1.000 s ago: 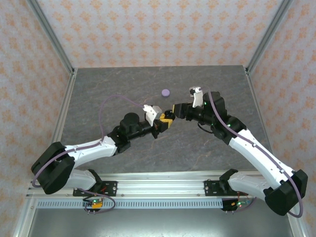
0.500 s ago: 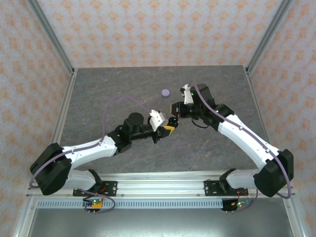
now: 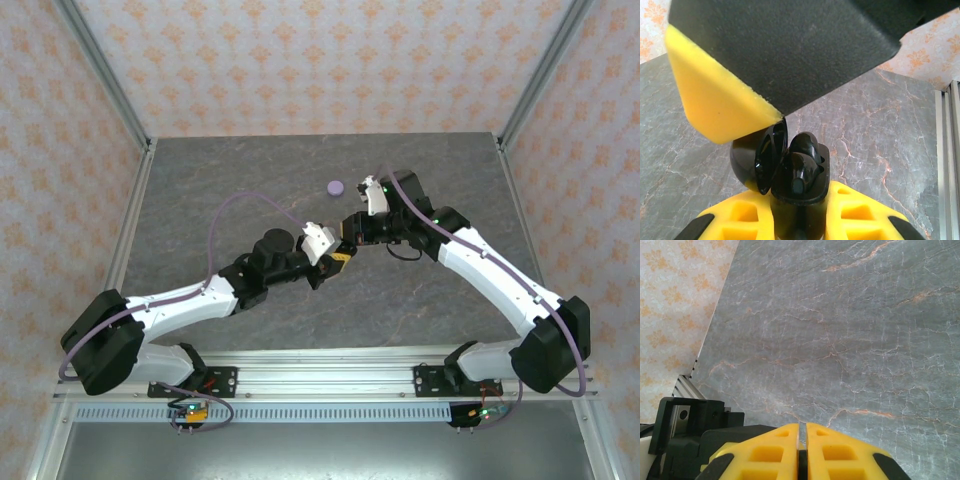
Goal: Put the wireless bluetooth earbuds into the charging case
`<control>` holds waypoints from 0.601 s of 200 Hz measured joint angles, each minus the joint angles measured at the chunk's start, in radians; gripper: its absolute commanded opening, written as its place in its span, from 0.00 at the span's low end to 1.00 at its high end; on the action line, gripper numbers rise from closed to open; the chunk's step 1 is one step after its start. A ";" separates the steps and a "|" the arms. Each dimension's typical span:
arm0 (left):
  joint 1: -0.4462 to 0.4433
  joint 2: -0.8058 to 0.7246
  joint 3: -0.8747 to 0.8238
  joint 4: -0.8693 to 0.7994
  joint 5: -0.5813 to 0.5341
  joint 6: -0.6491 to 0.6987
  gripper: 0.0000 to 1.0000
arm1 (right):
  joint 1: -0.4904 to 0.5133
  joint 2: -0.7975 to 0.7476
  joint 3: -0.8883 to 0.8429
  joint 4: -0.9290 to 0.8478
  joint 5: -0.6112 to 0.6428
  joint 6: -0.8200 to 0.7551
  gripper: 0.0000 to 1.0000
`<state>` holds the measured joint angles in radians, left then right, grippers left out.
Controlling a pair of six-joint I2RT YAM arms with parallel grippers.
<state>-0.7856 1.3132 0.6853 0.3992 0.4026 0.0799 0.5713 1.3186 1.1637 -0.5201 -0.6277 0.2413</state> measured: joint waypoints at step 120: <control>0.025 0.032 0.037 -0.075 -0.085 -0.093 0.15 | 0.009 -0.006 0.000 -0.038 0.025 -0.011 0.14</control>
<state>-0.7609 1.3449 0.7227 0.3241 0.3180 -0.0135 0.5800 1.3121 1.1637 -0.5579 -0.6029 0.2306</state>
